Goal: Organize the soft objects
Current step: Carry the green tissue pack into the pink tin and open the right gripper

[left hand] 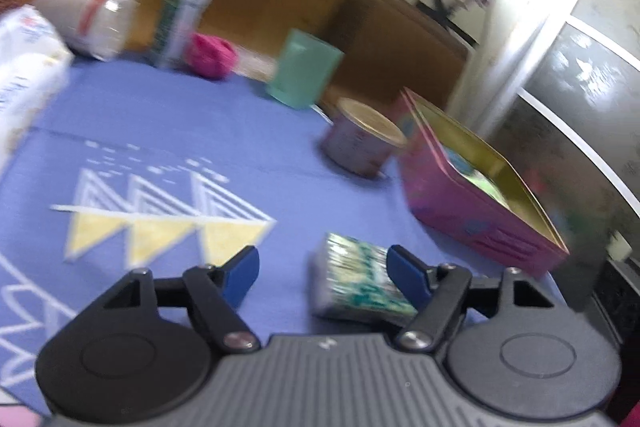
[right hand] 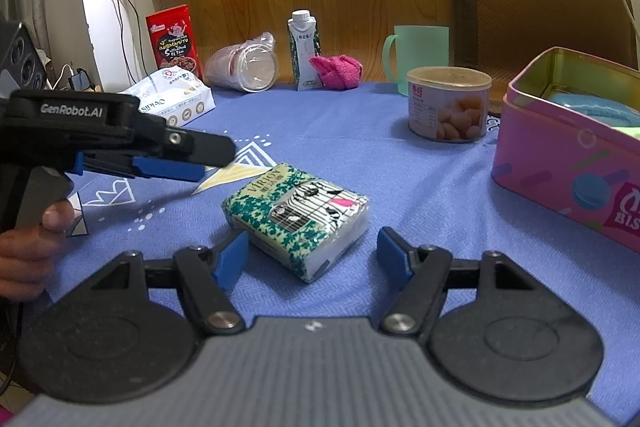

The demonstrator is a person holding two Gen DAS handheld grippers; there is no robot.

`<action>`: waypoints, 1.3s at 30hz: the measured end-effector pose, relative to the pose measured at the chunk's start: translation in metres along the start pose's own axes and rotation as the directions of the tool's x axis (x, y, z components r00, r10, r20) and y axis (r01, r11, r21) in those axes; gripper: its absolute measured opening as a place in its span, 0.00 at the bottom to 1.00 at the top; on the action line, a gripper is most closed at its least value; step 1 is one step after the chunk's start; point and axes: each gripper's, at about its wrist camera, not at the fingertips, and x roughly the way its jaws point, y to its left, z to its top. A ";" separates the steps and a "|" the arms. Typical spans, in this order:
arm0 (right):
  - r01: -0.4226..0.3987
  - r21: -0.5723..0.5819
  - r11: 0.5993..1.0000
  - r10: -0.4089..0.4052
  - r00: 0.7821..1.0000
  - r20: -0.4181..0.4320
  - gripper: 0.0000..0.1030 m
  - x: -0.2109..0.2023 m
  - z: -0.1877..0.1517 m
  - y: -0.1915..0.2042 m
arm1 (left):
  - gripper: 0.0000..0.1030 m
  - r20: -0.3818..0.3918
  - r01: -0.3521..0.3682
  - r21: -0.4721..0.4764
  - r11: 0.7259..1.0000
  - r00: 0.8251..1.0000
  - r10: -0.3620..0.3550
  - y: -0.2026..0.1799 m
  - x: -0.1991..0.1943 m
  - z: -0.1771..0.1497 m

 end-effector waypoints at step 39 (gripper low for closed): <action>0.431 0.266 0.862 -0.495 0.830 0.259 0.59 -0.079 0.015 -0.122 | 0.49 0.029 -0.097 0.336 0.937 0.995 0.093 -0.162 0.098 0.038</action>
